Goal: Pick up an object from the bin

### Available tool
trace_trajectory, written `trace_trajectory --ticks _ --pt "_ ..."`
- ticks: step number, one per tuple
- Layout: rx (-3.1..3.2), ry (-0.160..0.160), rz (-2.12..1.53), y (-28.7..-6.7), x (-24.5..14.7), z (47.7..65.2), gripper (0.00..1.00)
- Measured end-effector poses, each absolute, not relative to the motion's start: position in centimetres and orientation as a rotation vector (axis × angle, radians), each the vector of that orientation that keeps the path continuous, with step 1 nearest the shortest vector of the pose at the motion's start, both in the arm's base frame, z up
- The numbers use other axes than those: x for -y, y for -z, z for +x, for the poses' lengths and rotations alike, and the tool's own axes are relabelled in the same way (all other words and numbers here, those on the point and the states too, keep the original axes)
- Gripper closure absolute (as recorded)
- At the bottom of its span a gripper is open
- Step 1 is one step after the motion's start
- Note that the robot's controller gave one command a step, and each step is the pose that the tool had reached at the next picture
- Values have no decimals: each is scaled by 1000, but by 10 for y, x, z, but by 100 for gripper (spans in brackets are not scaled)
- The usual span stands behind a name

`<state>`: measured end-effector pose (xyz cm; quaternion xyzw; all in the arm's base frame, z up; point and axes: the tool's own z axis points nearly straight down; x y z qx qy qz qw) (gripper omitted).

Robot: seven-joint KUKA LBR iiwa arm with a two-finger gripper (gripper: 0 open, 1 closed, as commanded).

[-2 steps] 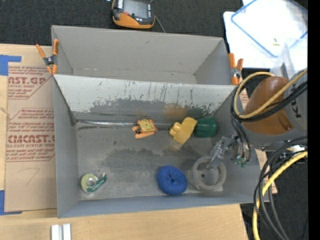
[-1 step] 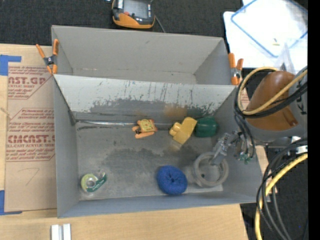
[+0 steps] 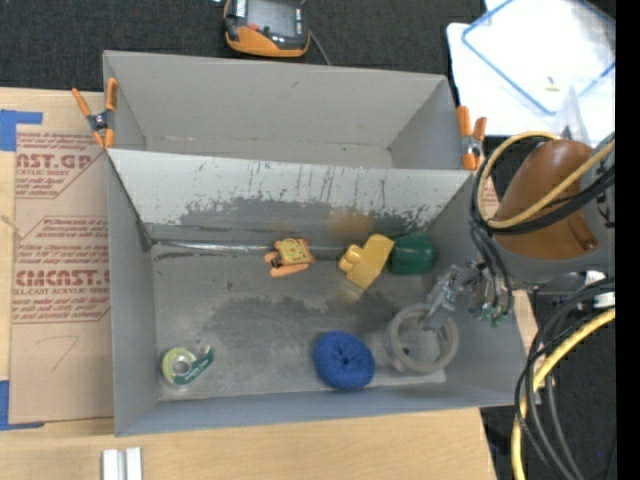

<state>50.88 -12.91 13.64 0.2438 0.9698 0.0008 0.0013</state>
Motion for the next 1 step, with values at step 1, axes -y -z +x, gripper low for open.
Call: trace_trajectory --ticks 1 --pt "-3044 -3 764 -150 129 509 100"
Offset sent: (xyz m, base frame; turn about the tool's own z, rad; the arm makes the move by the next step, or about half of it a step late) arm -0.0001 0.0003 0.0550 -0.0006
